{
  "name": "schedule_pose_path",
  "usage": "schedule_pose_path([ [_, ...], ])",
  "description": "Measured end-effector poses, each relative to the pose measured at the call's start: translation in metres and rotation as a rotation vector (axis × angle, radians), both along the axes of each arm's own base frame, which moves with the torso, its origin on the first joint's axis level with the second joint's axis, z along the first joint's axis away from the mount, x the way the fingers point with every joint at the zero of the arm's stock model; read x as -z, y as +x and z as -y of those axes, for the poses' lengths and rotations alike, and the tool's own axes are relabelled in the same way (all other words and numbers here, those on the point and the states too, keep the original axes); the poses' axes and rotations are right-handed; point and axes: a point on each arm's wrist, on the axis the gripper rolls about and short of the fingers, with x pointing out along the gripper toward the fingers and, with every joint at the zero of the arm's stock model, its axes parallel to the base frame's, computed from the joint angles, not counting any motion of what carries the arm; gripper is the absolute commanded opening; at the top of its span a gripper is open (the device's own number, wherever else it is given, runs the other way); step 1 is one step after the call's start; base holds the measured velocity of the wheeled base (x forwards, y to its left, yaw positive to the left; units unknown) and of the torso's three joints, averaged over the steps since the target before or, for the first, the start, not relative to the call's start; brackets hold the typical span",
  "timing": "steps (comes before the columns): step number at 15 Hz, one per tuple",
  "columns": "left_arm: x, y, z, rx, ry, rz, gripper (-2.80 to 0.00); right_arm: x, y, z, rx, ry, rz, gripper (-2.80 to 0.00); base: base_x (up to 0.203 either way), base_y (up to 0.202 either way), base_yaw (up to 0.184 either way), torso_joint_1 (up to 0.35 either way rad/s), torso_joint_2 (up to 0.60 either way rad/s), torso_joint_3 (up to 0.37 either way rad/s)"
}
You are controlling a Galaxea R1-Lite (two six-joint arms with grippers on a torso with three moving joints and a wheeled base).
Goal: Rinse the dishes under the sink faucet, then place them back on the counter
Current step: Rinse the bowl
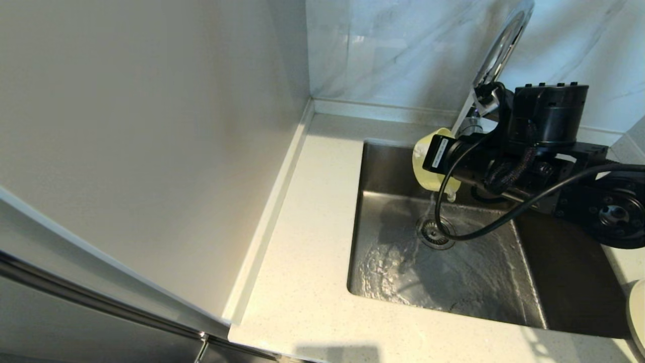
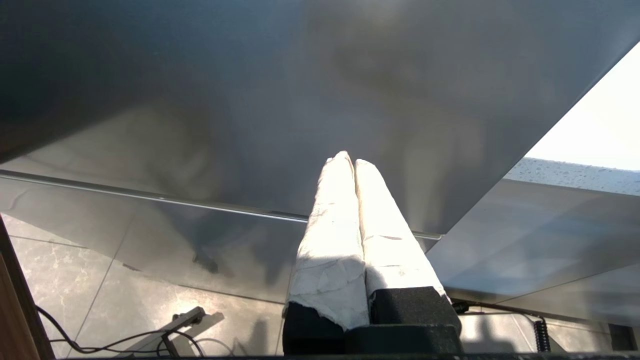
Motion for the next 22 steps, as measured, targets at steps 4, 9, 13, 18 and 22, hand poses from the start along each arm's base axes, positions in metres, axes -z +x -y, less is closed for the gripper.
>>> schedule_pose_path([
  [4, 0.000, 0.000, 0.000, 0.000, 0.000, 0.000, -2.80, 0.004, 0.007, -0.002, 0.009, -0.020, -0.014, -2.80, 0.000, 0.000, 0.000, 0.000, 0.00, 0.000],
  [9, 0.000, 0.000, 0.000, 0.000, 0.000, 0.000, -2.80, 0.001, 0.003, 0.001, 0.010, -0.008, -0.024, -2.80, 0.000, 0.000, 0.000, 0.000, 0.00, 0.000],
  [13, 0.000, 0.000, 0.000, 0.000, 0.000, 0.000, -2.80, 0.000, -0.014, 0.019, 0.022, 0.126, -0.103, -2.80, 0.000, 0.000, 0.000, 0.000, 0.00, 0.000],
  [18, 0.000, 0.000, 0.000, 0.000, 0.000, 0.000, -2.80, -0.001, -0.025, 0.074, 0.076, 0.378, -0.184, -2.80, 0.000, 0.000, 0.000, 0.000, 0.00, 0.000],
  [22, 0.000, 0.000, 0.000, 0.000, 0.000, 0.000, -2.80, -0.035, -0.030, 0.131, 0.058, 0.773, -0.186, -2.80, 0.000, 0.000, 0.000, 0.000, 0.00, 0.000],
])
